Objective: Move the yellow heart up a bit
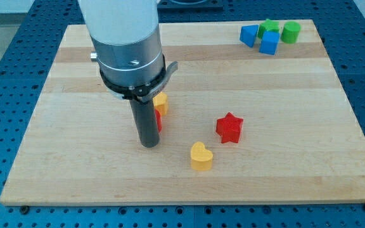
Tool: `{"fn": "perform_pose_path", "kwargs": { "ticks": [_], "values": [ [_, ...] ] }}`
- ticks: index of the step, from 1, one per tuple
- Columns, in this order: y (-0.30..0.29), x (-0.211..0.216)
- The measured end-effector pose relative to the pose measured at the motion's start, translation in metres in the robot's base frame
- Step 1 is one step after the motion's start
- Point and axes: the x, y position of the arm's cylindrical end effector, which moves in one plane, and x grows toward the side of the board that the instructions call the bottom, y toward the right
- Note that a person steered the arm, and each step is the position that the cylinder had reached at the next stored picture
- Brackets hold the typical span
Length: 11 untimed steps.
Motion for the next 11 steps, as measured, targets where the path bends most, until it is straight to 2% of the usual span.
{"fn": "perform_pose_path", "kwargs": {
  "ticks": [3, 5, 6, 8, 9, 11],
  "values": [
    [0.0, -0.019],
    [0.002, 0.037],
    [0.002, 0.041],
    [0.075, 0.073],
    [0.092, 0.073],
    [0.104, 0.042]
  ]
}}
